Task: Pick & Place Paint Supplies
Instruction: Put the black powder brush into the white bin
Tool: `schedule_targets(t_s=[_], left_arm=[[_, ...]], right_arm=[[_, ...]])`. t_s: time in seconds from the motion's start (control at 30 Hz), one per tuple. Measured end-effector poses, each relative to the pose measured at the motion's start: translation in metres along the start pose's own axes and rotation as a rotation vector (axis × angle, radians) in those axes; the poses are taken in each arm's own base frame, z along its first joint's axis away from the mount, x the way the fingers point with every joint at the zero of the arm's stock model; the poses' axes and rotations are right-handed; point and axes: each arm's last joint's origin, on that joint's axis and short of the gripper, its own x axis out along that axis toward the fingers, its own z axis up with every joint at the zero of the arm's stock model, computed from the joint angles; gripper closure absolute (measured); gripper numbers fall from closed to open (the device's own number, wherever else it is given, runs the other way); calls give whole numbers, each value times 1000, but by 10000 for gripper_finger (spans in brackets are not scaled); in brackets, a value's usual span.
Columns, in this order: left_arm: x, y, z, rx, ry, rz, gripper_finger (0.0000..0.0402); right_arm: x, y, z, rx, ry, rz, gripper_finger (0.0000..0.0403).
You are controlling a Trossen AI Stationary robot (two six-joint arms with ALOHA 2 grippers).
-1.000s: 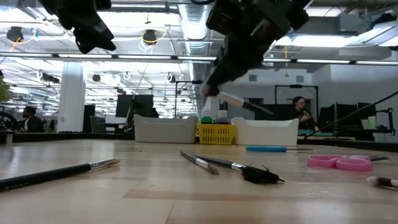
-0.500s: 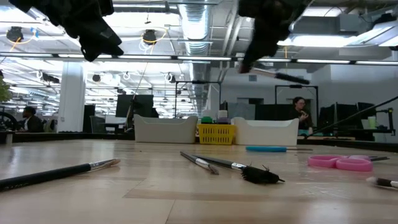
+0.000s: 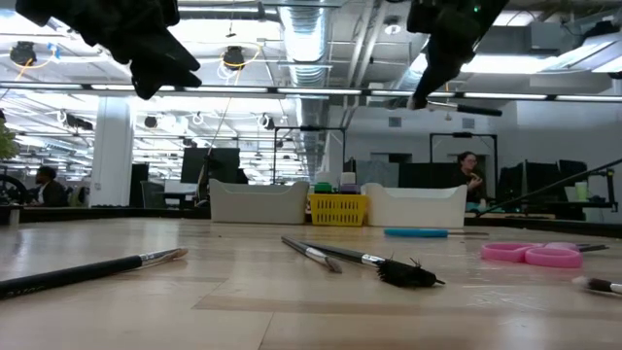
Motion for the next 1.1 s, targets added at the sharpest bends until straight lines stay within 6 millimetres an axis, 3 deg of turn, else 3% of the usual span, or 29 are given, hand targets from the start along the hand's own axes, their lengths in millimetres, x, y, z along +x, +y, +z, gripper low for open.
schedule_targets(t_s=[0.2, 0.53, 0.87, 1.1], left_arm=[[0, 1, 4, -4, -53, 52, 262], [-1, 1, 10, -47, -140, 100, 262], [-2, 3, 13, -59, -199, 189, 262], [-2, 3, 13, -95, -216, 213, 262]], right_arm=[[3, -37, -3, -62, 1, -48, 403], [29, -92, -6, -154, 12, -79, 403], [46, -153, 14, -168, -19, -74, 403], [74, -185, 22, -166, 1, -52, 403]])
